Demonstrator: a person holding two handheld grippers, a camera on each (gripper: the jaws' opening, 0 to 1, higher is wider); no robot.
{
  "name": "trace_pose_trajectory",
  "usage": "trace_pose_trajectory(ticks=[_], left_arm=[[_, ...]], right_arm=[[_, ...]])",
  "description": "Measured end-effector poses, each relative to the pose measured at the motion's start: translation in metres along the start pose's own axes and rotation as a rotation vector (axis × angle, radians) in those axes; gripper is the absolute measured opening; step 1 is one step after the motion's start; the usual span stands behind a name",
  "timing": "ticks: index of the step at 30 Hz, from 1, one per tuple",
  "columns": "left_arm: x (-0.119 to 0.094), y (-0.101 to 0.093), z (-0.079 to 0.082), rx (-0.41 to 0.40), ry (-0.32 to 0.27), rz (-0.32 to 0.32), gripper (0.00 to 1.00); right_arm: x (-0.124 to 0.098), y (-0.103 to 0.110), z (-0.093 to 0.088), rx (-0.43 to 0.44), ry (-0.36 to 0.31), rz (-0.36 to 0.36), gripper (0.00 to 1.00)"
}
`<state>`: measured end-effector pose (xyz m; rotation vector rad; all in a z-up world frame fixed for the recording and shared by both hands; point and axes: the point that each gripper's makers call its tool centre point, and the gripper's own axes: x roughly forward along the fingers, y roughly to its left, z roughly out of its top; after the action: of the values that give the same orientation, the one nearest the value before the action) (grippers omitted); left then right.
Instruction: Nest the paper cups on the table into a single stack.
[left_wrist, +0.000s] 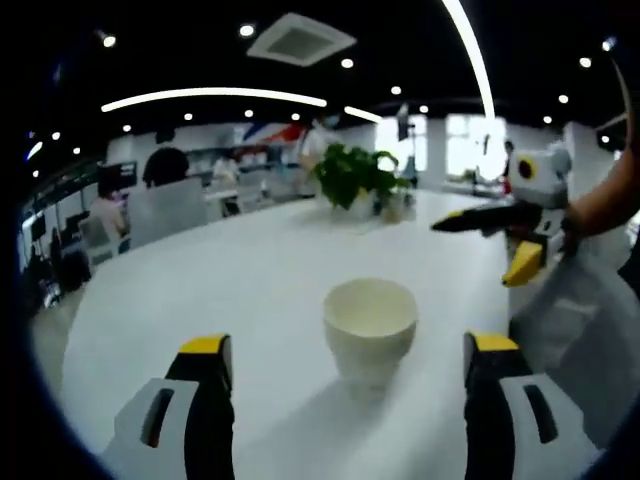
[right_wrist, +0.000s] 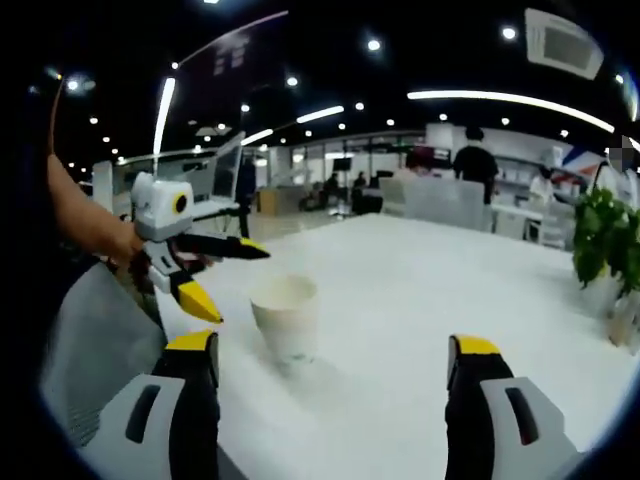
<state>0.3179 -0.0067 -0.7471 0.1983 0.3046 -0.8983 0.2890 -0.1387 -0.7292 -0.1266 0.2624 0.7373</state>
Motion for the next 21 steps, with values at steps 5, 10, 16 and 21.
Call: trace_pose_trajectory(ticks=[5, 10, 16, 21], left_arm=[[0.001, -0.002, -0.022, 0.137, 0.113, -0.063, 0.89], [0.015, -0.009, -0.036, 0.169, 0.183, -0.146, 0.78], [0.031, -0.013, -0.049, 0.17, 0.238, -0.223, 0.63], [0.039, -0.016, -0.045, 0.182, 0.237, -0.257, 0.58]], right_arm=[[0.019, 0.011, -0.017, -0.04, 0.095, 0.117, 0.89], [0.04, 0.024, -0.047, -0.11, 0.226, 0.24, 0.79], [0.067, 0.029, -0.056, -0.113, 0.274, 0.308, 0.66], [0.077, 0.032, -0.052, -0.106, 0.286, 0.355, 0.52]])
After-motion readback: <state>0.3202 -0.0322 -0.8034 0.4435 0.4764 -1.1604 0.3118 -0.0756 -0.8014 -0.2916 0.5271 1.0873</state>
